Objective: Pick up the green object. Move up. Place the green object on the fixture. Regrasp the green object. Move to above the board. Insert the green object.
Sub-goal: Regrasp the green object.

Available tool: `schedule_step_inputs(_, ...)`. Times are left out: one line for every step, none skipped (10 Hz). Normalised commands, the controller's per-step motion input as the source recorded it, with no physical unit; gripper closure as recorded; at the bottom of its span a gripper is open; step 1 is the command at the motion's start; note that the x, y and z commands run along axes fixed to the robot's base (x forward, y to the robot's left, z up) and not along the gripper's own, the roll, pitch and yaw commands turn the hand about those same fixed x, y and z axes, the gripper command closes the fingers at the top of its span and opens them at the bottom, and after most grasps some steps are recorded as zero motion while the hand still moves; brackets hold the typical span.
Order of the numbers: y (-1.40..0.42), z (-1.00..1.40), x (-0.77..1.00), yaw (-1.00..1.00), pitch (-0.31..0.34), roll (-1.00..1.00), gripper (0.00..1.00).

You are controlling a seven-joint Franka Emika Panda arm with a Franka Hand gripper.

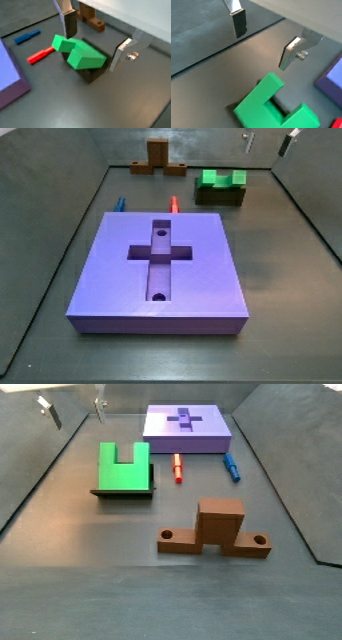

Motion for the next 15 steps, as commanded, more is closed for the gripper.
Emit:
schedule_step_inputs(0.21,0.00,-0.42,-0.13,-0.137,1.00,0.00)
schedule_step_inputs(0.00,0.00,-0.35,-0.50,-0.260,1.00,0.00)
schedule_step_inputs(0.04,-0.04,-0.37,-0.45,-0.383,1.00,0.00)
schedule_step_inputs(0.04,-0.09,-0.31,-0.31,-0.369,1.00,0.00)
schedule_step_inputs(0.13,-0.14,-0.42,-0.26,-0.329,1.00,0.00)
schedule_step_inputs(0.21,-0.19,-0.39,-0.22,-0.109,0.92,0.00)
schedule_step_inputs(0.09,-0.24,-0.35,-0.10,0.000,0.71,0.00)
schedule_step_inputs(-0.22,-0.22,0.00,0.10,0.109,0.42,0.00)
schedule_step_inputs(-0.23,-0.28,0.01,0.11,0.074,0.29,0.00)
schedule_step_inputs(-0.22,-0.41,0.00,0.06,0.103,0.45,0.00)
schedule_step_inputs(-0.14,-0.15,0.00,0.06,0.054,0.21,0.00)
schedule_step_inputs(0.00,-0.07,0.00,0.00,-0.026,-0.04,0.00)
schedule_step_inputs(0.00,-0.11,0.22,0.00,0.000,-0.19,0.00)
schedule_step_inputs(-0.09,-0.14,0.31,0.00,0.080,0.00,0.00)
schedule_step_inputs(0.00,-0.18,0.09,0.00,0.097,0.19,0.00)
